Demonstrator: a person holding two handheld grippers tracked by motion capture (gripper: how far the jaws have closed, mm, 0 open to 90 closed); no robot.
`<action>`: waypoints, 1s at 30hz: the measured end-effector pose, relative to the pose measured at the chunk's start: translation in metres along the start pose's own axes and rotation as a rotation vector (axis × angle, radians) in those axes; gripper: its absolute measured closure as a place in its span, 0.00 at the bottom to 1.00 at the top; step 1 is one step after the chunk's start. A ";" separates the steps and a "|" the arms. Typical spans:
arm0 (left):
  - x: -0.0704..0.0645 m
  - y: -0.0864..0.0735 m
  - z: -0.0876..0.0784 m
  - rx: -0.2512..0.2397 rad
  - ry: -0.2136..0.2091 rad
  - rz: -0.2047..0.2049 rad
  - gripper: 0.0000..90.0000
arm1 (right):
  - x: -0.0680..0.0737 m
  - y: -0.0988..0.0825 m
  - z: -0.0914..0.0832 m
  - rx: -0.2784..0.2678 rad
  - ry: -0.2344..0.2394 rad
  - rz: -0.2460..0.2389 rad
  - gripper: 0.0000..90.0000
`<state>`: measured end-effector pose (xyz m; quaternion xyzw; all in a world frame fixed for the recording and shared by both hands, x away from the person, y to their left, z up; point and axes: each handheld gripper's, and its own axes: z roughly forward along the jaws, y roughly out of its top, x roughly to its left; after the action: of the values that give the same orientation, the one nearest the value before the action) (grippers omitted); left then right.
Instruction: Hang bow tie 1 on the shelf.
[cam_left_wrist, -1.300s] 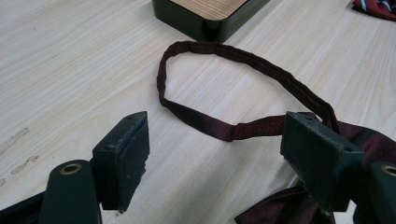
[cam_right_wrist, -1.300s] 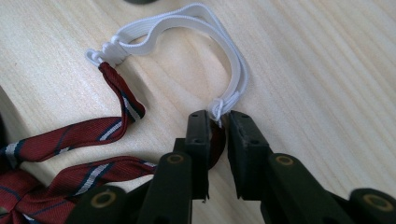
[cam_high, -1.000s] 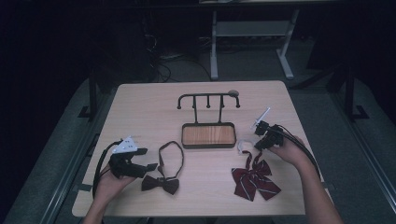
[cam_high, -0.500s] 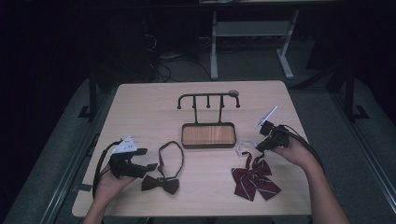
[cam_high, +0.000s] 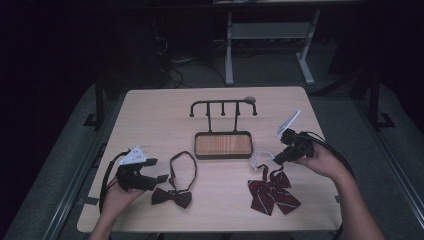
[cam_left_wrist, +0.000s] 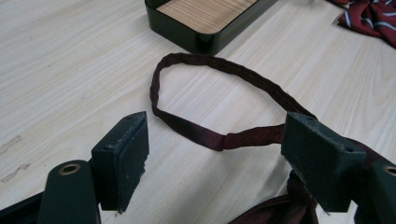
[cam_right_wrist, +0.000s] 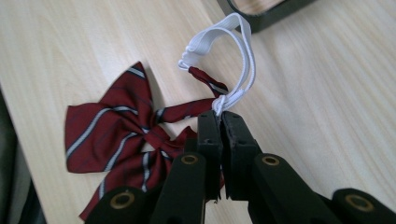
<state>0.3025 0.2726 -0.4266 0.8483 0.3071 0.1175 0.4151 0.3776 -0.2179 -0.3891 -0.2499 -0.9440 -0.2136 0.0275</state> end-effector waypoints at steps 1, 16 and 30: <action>0.000 0.000 0.000 0.000 0.000 0.000 0.26 | 0.000 0.000 0.000 0.000 0.000 0.000 0.96; 0.000 -0.001 0.001 0.009 -0.002 -0.003 0.26 | 0.022 0.015 -0.030 -0.020 -0.004 -0.087 0.96; 0.001 -0.001 0.001 0.009 -0.003 0.004 0.26 | 0.032 0.028 -0.053 -0.030 -0.025 -0.131 0.96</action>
<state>0.3031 0.2730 -0.4276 0.8509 0.3055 0.1158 0.4115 0.3603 -0.2035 -0.3250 -0.1906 -0.9553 -0.2259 -0.0019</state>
